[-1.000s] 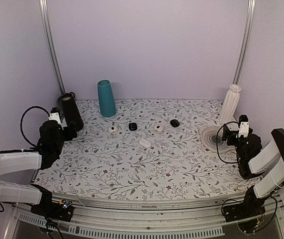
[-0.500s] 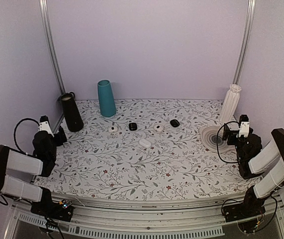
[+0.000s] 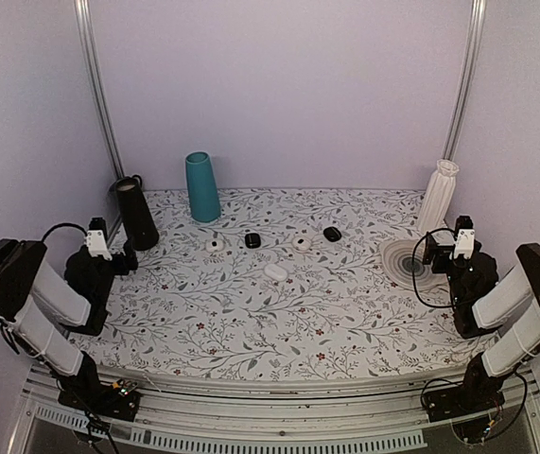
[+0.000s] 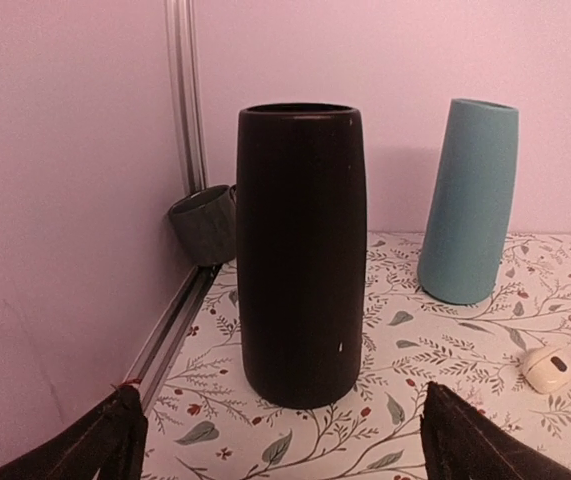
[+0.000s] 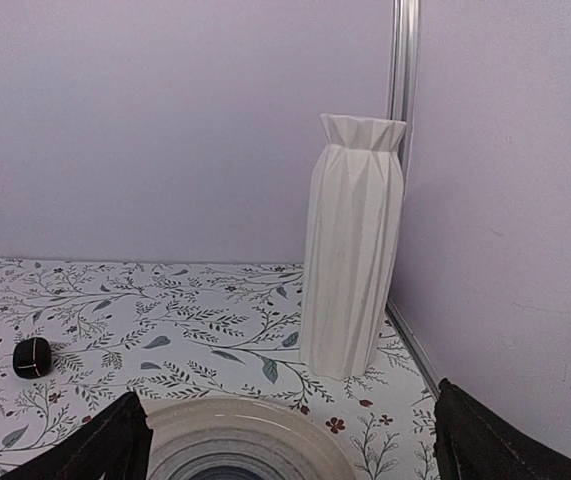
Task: Insert the wireless bluetooth earbuds into the charging case
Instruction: Reset both arms
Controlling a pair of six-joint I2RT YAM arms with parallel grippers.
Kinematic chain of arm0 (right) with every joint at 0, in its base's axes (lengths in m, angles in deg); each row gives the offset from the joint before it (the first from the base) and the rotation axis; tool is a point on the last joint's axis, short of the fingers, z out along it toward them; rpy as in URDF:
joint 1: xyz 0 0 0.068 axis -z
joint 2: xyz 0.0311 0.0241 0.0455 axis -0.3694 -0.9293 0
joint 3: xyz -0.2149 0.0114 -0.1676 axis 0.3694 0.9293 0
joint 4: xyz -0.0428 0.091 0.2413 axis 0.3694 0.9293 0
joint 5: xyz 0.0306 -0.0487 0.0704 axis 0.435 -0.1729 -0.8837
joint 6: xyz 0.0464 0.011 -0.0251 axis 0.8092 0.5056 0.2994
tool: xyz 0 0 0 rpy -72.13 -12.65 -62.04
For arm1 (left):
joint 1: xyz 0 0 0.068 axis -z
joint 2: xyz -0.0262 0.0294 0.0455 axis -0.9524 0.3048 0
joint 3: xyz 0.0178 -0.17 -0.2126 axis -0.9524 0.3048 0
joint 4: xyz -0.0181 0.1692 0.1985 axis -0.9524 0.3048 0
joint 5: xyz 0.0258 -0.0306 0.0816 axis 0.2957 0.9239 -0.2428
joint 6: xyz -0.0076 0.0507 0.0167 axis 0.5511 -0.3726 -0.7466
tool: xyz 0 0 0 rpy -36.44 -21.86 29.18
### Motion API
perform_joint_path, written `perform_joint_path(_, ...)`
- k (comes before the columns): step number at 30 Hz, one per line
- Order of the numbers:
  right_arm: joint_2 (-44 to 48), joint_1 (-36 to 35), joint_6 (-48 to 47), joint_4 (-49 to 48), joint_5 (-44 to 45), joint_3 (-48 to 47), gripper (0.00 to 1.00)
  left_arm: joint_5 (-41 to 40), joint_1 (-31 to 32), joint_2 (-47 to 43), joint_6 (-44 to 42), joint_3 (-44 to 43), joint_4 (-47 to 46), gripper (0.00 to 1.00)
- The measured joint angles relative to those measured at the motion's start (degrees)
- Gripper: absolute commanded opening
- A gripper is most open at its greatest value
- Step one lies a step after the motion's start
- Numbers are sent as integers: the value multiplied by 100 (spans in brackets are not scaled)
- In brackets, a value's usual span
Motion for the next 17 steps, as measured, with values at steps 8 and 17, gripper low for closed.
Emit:
perform_joint_path(8, 0, 57, 63, 142, -4, -94, 99, 199, 2, -9, -109, -608, 450, 96)
perform_joint_path(17, 0, 74, 107, 216, -2, -103, 99, 282, 2, -9, -168, -608, 560, 96)
